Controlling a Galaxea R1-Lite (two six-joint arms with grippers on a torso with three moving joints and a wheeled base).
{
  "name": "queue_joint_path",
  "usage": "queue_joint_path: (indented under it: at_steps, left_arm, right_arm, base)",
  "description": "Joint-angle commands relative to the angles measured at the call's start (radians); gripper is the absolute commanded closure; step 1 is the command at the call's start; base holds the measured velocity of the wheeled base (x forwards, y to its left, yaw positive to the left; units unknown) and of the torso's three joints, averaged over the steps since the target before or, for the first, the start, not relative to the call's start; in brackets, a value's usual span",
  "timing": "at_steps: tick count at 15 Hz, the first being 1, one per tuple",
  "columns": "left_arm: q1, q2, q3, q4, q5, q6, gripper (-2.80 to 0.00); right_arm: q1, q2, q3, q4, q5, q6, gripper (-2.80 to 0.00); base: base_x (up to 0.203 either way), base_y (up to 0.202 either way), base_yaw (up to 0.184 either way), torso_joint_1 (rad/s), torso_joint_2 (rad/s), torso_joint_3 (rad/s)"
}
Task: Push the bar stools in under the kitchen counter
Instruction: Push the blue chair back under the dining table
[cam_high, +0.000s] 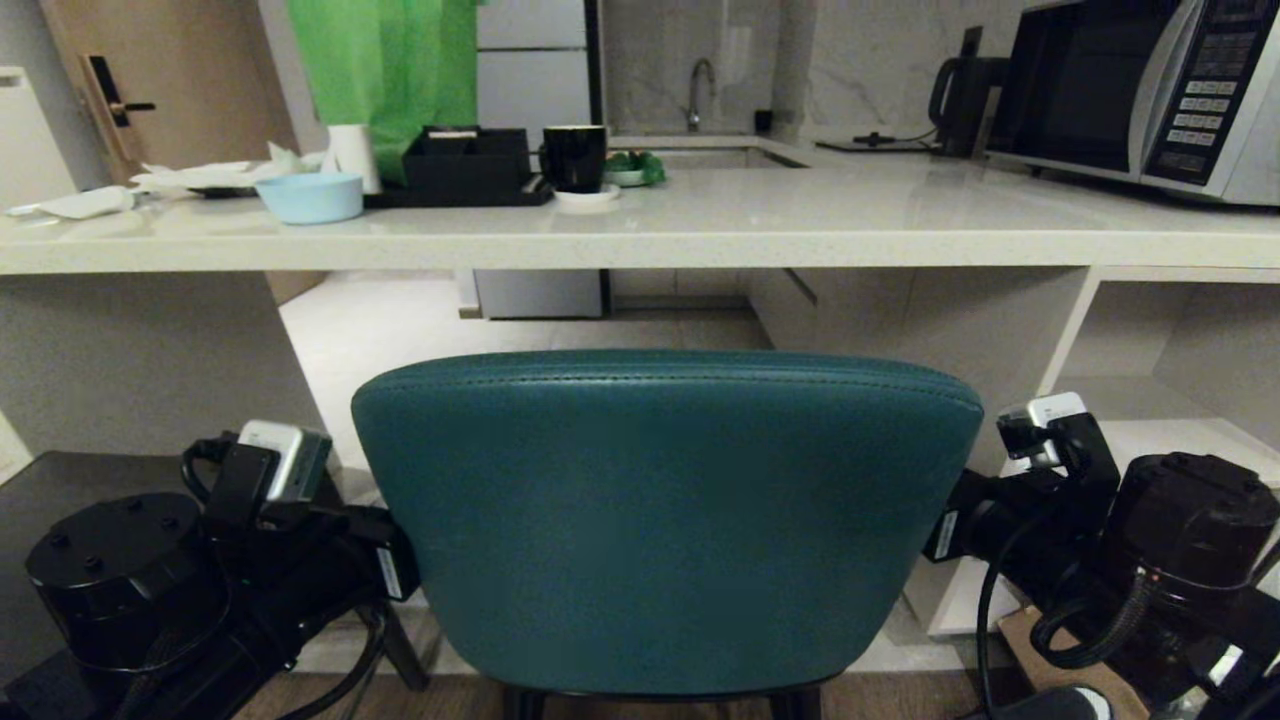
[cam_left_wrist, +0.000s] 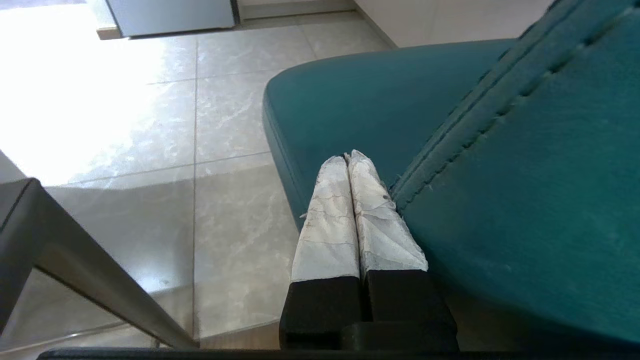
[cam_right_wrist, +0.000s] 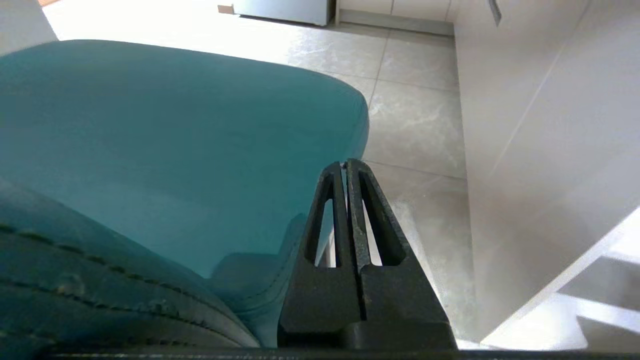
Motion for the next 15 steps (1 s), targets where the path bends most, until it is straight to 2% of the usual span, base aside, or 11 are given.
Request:
queue_joint_path:
  at_steps: [1,6,10,11,13,15]
  left_arm:
    - [-0.005,0.009,0.01,0.005,-0.001,-0.002,0.0]
    - [-0.015,-0.071,0.072,0.006,0.009,0.0,0.0]
    - [-0.179,-0.113,0.118,0.009,0.057,-0.003,0.0]
    - [-0.194,-0.106,0.123,0.009,0.065,-0.003,0.0]
    - [-0.209,-0.099,0.122,0.011,0.061,-0.003,0.0]
    - [-0.191,-0.055,0.106,0.009,0.066,-0.003,0.0]
  right_arm:
    - [0.01,0.009,0.015,-0.001,-0.001,-0.004,0.0]
    - [0.036,0.008,0.014,-0.03,0.001,-0.006,0.0]
    - [0.092,0.017,-0.079,-0.079,0.006,-0.061,0.0]
    - [0.101,0.037,-0.087,-0.08,0.004,-0.064,0.0]
    - [0.103,0.065,-0.073,-0.104,0.001,-0.06,0.0]
    - [0.092,0.063,-0.019,-0.127,0.002,-0.057,0.0]
  base:
    - [0.073,0.0,0.005,0.002,0.0,0.002]
    - [0.0,0.0,0.0,0.0,0.0,0.0]
    - [0.0,0.0,0.0,0.0,0.0,0.0]
    - [0.0,0.0,0.0,0.0,0.0,0.0]
    - [0.0,0.0,0.0,0.0,0.0,0.0]
    - [0.0,0.0,0.0,0.0,0.0,0.0]
